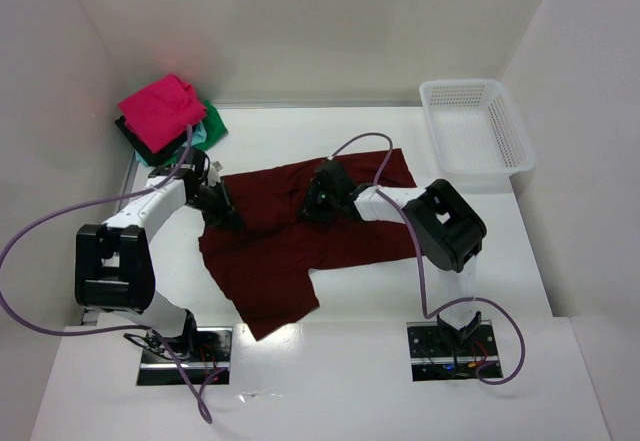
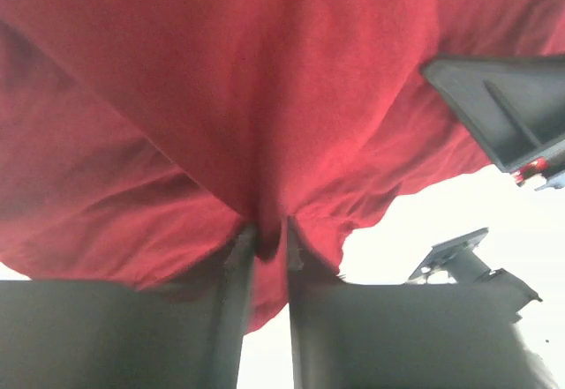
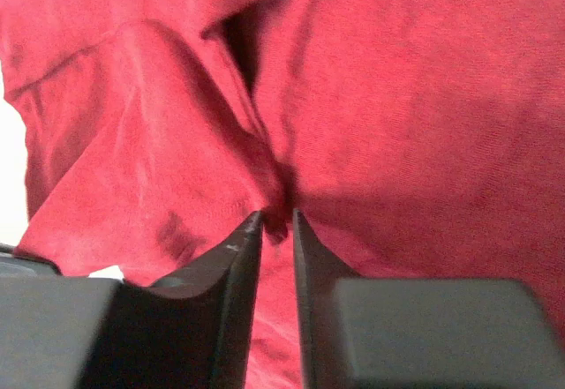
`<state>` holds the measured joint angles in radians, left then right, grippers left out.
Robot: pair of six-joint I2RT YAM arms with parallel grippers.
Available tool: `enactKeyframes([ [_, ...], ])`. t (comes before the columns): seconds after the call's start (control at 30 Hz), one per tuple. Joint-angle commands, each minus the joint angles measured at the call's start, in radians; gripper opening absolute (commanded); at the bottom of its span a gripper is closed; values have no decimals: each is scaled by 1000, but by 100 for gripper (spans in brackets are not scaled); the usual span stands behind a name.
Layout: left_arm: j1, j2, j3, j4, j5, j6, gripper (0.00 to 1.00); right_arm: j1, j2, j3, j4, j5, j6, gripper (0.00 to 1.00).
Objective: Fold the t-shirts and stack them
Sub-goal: Fold the flattened tshirt in 1/3 of the way
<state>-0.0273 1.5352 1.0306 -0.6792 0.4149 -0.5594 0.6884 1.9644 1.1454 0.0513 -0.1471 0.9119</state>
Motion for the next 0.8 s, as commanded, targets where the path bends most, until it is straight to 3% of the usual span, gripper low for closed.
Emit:
enactKeyframes([
  [0.0,20,-21,-23,-20,-19,-16,31,-24,-67,28,-63,-11,-47,36],
  [0.1,20,-49,0,-29,-47,-16,62,-36,-108,19,-116,3,-67,46],
  [0.23,20,-70,38,-57,-99,-16,74,-99,-241,-22,-134,29,-93,68],
  [0.37,20,-81,48,-57,-119,-25,79,-154,-367,-23,-174,92,-146,80],
  [0.5,-5,-138,16,-68,-119,-25,80,-216,-469,-84,-226,188,-183,86],
  [0.77,-223,-168,-53,-124,-160,-76,81,-452,-549,-265,-344,188,-174,86],
])
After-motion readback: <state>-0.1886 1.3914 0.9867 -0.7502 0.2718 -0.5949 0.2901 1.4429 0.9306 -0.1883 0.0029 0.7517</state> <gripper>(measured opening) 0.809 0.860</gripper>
